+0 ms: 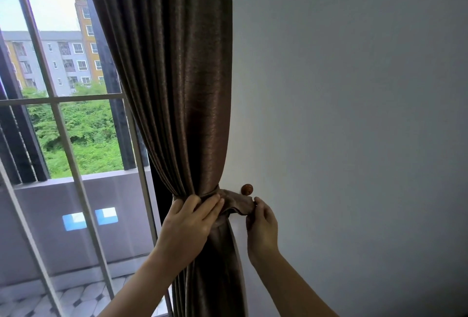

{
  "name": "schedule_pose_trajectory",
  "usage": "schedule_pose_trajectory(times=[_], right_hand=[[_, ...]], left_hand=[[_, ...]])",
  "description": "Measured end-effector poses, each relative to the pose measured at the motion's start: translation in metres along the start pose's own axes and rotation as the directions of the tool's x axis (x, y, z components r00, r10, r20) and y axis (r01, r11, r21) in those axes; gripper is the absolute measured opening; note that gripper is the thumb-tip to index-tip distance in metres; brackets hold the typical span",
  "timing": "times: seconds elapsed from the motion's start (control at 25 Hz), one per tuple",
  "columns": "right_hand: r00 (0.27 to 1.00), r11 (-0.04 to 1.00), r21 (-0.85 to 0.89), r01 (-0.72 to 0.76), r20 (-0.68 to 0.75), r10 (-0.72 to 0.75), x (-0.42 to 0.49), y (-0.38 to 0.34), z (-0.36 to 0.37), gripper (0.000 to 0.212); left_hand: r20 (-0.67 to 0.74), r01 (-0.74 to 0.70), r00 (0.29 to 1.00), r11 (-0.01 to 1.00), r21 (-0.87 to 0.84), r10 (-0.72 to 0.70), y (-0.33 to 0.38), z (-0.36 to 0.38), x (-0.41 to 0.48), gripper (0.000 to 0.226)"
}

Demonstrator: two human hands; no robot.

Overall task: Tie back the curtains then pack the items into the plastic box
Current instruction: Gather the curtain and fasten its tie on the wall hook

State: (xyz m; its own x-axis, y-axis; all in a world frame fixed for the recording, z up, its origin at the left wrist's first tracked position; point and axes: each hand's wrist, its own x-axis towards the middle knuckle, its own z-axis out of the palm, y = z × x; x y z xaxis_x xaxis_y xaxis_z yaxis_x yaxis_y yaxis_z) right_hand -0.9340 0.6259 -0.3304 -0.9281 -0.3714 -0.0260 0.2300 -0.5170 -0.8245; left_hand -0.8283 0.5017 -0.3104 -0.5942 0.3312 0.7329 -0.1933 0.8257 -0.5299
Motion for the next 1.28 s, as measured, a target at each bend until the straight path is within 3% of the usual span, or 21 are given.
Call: schedule_pose_trajectory(times=[0.08, 0.2, 0.32, 0.6, 0.76, 1.08, 1.28], right_hand=[[0.997, 0.987, -0.138, 0.082, -0.003, -0.083, 0.004, -0.001, -0.002, 0.018], [0.988, 0.941, -0.304, 0.147, 0.094, -0.124, 0.007, 0.004, -0.011, 0.032], [0.967, 0.874, -0.417, 0.247, 0.155, -0.2, 0.016, 0.006, -0.017, 0.026], [0.948, 0.874, -0.371, 0.314, 0.078, -0.307, 0.014, 0.017, -0.016, 0.024], [0.895, 0.776, -0.471, 0.42, 0.075, -0.439, 0.018, 0.012, -0.018, 0.024], [0.899, 0.689, -0.578, 0.437, 0.282, -0.334, 0.035, 0.003, -0.029, 0.023], [0.9, 0.643, -0.632, 0.433, 0.335, -0.277, 0.04, 0.002, -0.03, 0.026]], left_hand=[[-0.007, 0.0, 1.0, 1.0, -0.006, 0.0, -0.002, 0.001, -0.001, 0.039], [-0.031, -0.002, 1.0, 1.0, -0.008, 0.002, -0.002, 0.001, -0.001, 0.038], [-0.035, -0.013, 0.999, 1.0, -0.016, 0.012, -0.004, 0.001, 0.0, 0.037], [-0.056, -0.015, 0.998, 0.998, -0.06, 0.012, -0.008, 0.002, -0.004, 0.035], [-0.074, -0.011, 0.997, 0.997, -0.08, 0.005, -0.012, 0.002, -0.004, 0.035], [-0.137, -0.013, 0.991, 0.984, -0.177, -0.012, -0.019, 0.002, -0.004, 0.03], [-0.16, -0.02, 0.987, 0.982, -0.186, -0.01, -0.021, 0.002, -0.006, 0.028]])
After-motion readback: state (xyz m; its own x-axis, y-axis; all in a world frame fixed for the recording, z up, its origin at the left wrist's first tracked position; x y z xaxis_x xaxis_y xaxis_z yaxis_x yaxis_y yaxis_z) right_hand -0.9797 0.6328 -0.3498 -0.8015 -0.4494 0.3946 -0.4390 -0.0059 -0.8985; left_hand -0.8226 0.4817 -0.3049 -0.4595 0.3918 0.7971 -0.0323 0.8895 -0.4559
